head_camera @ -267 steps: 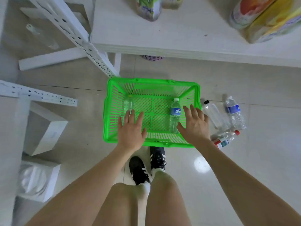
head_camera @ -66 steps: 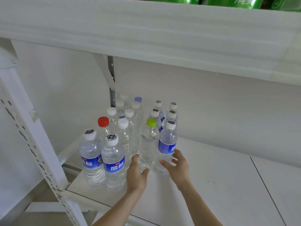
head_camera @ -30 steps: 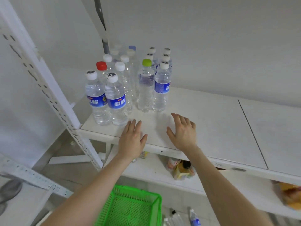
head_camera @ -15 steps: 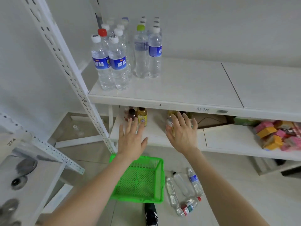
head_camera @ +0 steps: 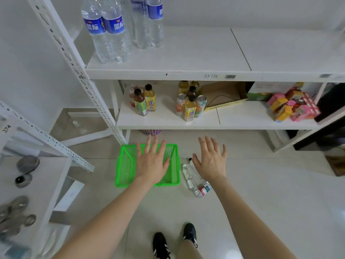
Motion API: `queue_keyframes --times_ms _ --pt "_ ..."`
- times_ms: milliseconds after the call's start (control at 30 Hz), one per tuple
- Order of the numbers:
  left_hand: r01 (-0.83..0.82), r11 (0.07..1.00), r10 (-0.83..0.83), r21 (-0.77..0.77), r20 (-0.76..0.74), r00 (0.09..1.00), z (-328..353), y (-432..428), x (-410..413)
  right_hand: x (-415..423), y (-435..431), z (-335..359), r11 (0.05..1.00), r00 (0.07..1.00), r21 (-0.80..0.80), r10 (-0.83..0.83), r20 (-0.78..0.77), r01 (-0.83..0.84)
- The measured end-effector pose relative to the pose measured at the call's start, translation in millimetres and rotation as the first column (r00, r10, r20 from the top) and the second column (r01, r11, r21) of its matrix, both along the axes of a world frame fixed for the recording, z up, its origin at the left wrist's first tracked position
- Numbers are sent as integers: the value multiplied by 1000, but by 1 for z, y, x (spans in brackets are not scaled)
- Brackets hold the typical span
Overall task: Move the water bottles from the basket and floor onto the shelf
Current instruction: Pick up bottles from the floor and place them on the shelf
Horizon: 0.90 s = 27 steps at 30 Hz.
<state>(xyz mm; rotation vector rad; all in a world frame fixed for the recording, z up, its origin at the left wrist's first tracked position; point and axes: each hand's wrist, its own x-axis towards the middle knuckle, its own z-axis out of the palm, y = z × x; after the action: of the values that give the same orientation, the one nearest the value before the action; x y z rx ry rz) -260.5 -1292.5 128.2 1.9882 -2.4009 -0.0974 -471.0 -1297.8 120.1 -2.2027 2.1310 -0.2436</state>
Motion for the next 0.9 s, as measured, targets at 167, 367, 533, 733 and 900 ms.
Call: queue_keyframes --times_ms 167,367,533,733,900 --pt "36 999 -36 13 -10 999 -11 21 -39 -33 32 -9 999 999 6 -54 1 54" --pt "57 995 -59 76 26 998 -35 36 -103 -95 54 -20 991 992 49 -124 16 123" --pt "60 988 -65 139 31 997 -59 42 -170 -160 61 -37 987 991 92 -136 3 135" --pt "20 982 -22 188 8 1000 -79 33 -232 -217 46 -52 980 994 167 -104 -11 105" --pt "-27 979 25 201 11 1000 -88 9 -253 -236 5 -62 976 999 214 -50 12 46"
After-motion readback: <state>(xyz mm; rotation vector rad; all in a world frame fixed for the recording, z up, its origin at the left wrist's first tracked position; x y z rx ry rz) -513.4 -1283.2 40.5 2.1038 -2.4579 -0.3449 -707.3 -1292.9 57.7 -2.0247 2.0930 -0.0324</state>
